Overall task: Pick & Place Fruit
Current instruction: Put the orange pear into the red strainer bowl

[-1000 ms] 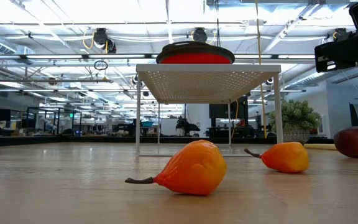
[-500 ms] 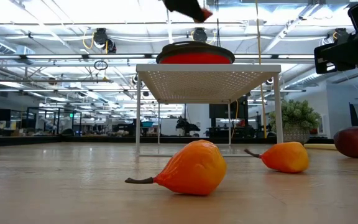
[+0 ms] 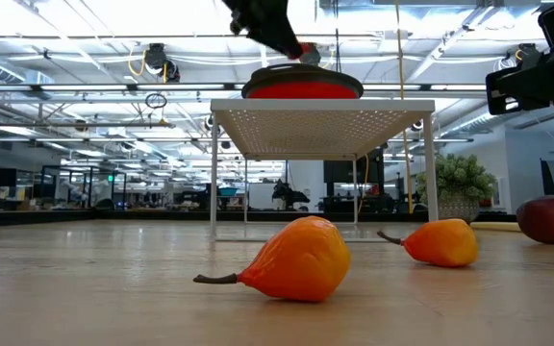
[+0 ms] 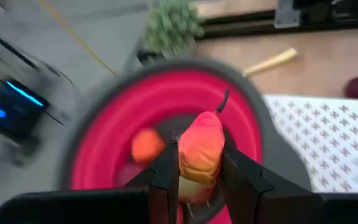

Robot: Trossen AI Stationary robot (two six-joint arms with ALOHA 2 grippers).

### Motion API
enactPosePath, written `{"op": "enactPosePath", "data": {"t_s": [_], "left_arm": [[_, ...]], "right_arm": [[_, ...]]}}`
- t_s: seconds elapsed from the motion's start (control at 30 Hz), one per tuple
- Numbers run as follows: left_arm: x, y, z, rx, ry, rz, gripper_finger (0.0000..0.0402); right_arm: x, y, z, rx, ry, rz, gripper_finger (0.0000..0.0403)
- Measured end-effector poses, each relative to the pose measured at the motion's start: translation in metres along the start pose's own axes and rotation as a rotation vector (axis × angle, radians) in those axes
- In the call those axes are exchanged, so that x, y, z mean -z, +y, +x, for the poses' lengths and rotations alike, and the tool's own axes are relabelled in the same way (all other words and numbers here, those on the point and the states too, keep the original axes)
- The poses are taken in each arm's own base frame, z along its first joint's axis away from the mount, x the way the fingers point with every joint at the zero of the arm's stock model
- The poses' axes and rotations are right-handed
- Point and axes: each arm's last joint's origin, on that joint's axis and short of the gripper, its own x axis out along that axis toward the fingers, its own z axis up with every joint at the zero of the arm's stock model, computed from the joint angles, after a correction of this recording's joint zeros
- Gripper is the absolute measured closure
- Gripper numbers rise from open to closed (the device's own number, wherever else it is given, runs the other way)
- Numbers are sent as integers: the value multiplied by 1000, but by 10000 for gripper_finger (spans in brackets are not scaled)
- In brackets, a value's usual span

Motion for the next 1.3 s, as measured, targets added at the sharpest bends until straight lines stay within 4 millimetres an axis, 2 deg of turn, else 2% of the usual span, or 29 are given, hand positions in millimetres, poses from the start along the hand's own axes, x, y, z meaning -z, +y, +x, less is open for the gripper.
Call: {"op": "enactPosePath", "data": {"t_s": [0.1, 0.3, 0.43, 0.53, 0.93, 1.13, 1.3], "left_arm": [[5, 23, 8, 40, 39, -119, 314], [16, 64, 21, -4, 99, -345, 314], [20, 84, 26, -13, 107, -432, 314], [22, 91, 28, -11, 111, -484, 314], [18, 76, 29, 49, 93, -423, 314], [23, 63, 44, -17, 131, -388, 314], [28, 60, 53, -36, 158, -365, 314]], "right_arm": [[0, 0, 0, 0, 1, 0, 403], [0, 0, 0, 1, 0, -2, 403], [0, 0, 0, 0, 1, -2, 403], [0, 0, 0, 0, 0, -5, 403], [0, 0, 0, 1, 1, -11, 403], [0, 0, 0, 1, 0, -10, 403], [0, 0, 0, 1, 0, 0, 403]]}}
